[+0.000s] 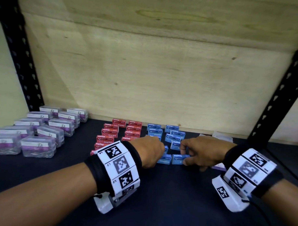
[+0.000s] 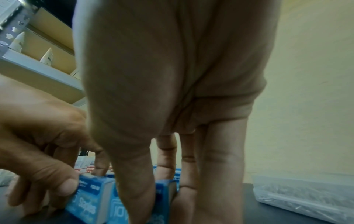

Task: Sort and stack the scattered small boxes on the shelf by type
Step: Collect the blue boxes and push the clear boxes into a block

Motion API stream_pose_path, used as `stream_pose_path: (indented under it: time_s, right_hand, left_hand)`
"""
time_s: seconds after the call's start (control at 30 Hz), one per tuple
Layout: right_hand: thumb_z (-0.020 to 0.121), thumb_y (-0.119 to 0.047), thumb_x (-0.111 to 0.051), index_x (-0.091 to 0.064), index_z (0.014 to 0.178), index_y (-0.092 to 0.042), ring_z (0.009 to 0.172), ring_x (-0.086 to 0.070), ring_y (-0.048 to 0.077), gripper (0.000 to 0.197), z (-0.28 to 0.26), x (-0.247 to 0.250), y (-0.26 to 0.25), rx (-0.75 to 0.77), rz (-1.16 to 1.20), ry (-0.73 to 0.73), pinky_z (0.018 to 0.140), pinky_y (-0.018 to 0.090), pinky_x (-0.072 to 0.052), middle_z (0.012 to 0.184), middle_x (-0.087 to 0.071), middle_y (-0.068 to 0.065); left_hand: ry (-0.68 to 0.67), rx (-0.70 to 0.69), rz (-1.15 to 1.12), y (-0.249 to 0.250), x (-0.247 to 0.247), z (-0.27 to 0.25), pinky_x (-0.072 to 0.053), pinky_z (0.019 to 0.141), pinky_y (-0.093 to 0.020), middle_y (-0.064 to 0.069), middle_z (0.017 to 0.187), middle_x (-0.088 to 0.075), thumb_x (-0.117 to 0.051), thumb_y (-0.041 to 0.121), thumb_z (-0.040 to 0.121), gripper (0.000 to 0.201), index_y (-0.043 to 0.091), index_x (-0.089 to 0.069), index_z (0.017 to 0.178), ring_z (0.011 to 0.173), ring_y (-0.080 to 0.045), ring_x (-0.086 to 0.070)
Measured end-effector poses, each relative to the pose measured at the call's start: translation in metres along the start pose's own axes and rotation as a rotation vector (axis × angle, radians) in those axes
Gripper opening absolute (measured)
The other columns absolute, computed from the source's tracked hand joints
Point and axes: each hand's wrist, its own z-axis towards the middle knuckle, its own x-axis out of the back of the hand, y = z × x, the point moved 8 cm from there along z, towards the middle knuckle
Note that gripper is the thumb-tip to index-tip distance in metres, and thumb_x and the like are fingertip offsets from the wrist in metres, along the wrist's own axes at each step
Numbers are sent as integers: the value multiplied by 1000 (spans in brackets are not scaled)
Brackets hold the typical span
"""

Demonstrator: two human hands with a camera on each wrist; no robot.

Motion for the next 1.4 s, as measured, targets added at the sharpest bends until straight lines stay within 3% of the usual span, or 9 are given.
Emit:
stream_pose_path:
  time_s: [0.33, 0.47, 0.57, 0.73, 0.83, 0.9, 1.1, 1.27, 1.4]
  right_hand:
    - [91, -44, -65, -52, 103, -31, 64, -74, 11, 22, -1, 1, 7, -21, 39, 23, 66, 23, -49, 90, -63, -9]
    - [83, -46, -74, -51, 103, -31, 65, -74, 12, 33, 0, -1, 10, -34, 76, 13, 73, 29, -57, 87, -61, -9]
    - [81, -45, -76, -49, 106, -30, 66, -71, 11, 40, 0, 0, 15, -27, 109, -1, 67, 27, -52, 85, -65, -8]
    - [81, -44, -76, -51, 112, -33, 69, -62, 5, 42, -13, 15, 31, -2, 170, 54, 70, 22, -46, 91, -70, -5]
    - [84, -43, -74, -57, 108, -32, 58, -59, -3, 32, -25, 34, 52, -17, 173, 130, 59, 15, -42, 90, -69, -8]
    - [85, -42, -72, -59, 104, -33, 57, -59, -3, 25, -31, 43, 69, -49, 170, 164, 60, 17, -43, 89, -70, -8]
    - [88, -40, -69, -60, 100, -34, 74, -62, 5, 16, -42, 48, 116, -172, 99, 217, 65, 20, -44, 87, -67, -11]
    - [89, -36, -67, -59, 97, -34, 80, -62, 3, 11, -40, 44, 154, -244, 65, 236, 76, 23, -49, 90, -67, -13]
    - [91, -35, -66, -62, 102, -31, 81, -56, 0, 12, -42, 41, 175, -288, 14, 200, 68, 17, -41, 92, -61, -17]
  left_hand:
    - [-33, 63, -100, -5, 0, -8, -41, 69, -28, -10, 119, -57, -49, 18, 101, 28, 7, -49, 126, 105, -27, -60]
    - [-56, 86, -123, -3, 1, -12, -40, 73, -30, -12, 128, -53, -51, 28, 100, 46, 7, -38, 139, 114, -30, -56]
    - [-66, 86, -160, -1, 1, -16, -43, 80, -31, -13, 131, -52, -56, 34, 98, 62, 6, -28, 146, 117, -31, -55]
    - [-95, 90, -227, -6, -1, -26, -46, 87, -35, -11, 128, -55, -62, 42, 93, 78, 11, -17, 148, 114, -30, -57]
    - [-50, 104, -220, -10, 8, -31, -46, 82, -35, -11, 122, -57, -64, 39, 92, 73, 12, -21, 145, 109, -29, -58]
    - [-15, 108, -204, -11, 16, -32, -44, 80, -33, -10, 122, -57, -63, 39, 92, 67, 12, -27, 142, 109, -29, -58]
    - [63, 22, -110, 9, 42, -14, -46, 82, -36, -2, 118, -59, -56, 51, 92, 44, 22, -49, 125, 107, -26, -57]
    - [51, -38, -26, 25, 54, 20, -40, 77, -34, 2, 116, -59, -53, 54, 92, 42, 28, -53, 124, 102, -23, -57]
    - [63, -68, -24, 35, 67, 48, -37, 71, -32, 2, 113, -59, -54, 54, 92, 36, 30, -57, 119, 87, -19, -51]
